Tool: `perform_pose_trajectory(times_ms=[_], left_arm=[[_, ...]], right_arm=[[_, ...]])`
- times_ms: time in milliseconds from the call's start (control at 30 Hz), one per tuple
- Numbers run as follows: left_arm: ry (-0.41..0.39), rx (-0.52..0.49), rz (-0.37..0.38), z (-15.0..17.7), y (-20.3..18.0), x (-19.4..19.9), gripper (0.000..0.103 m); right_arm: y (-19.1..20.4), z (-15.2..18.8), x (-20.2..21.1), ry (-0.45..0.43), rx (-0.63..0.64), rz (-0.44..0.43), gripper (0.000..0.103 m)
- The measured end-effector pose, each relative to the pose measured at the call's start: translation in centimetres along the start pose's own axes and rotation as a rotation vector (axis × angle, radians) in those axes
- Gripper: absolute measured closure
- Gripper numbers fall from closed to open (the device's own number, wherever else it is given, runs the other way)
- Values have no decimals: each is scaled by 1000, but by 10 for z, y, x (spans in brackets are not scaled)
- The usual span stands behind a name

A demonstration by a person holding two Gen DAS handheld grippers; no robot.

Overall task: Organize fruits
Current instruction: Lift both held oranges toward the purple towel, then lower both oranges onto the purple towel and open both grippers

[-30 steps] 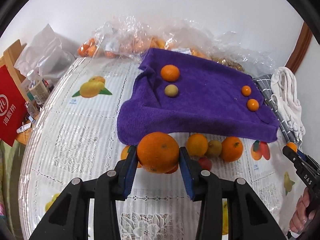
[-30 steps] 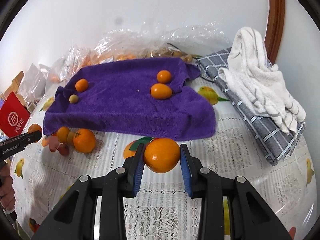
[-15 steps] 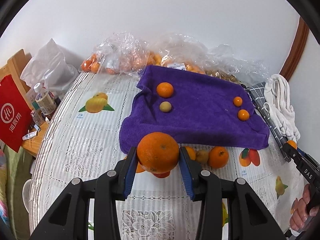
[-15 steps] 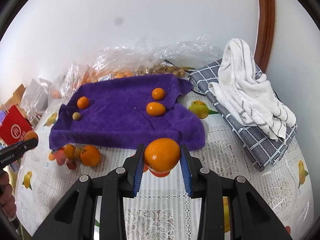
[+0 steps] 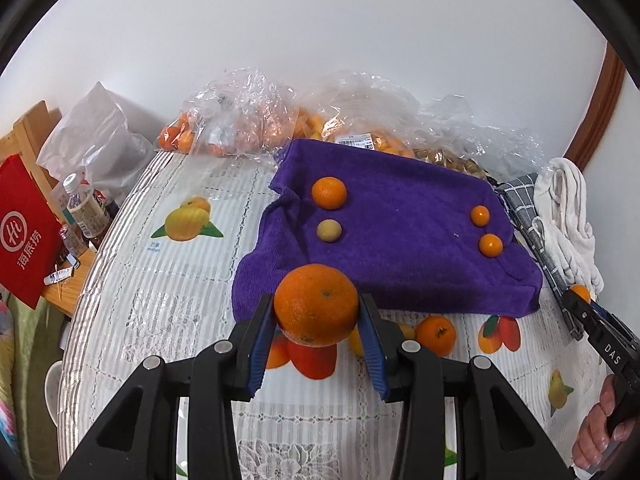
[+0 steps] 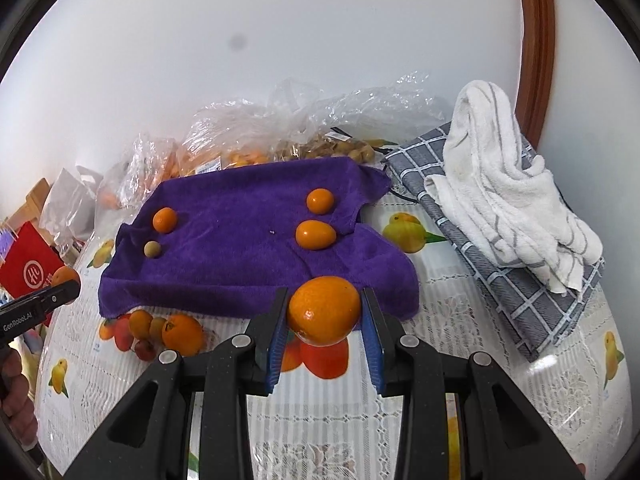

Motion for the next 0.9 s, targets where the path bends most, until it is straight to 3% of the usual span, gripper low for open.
perform_pose_trajectory(times_ms=[333,900], left_arm=[[13,10,-4,-11,-1,-24,64],[16,12,-19,-23,7,-54,64]], right_arm=[[11,1,-33,21,29,-4,69],[-5,-7,-70,36,-31,-6,69]])
Point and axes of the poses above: each gripper's, at about its wrist camera, not at the fingertips, and x roughly against the way its jaws point, y to its left, z to its underside, the point moved 10 cm from there along -x, roughly the way its jaws point, and after that the axes turned 12 degrees about -y, right-handed, at the moved point
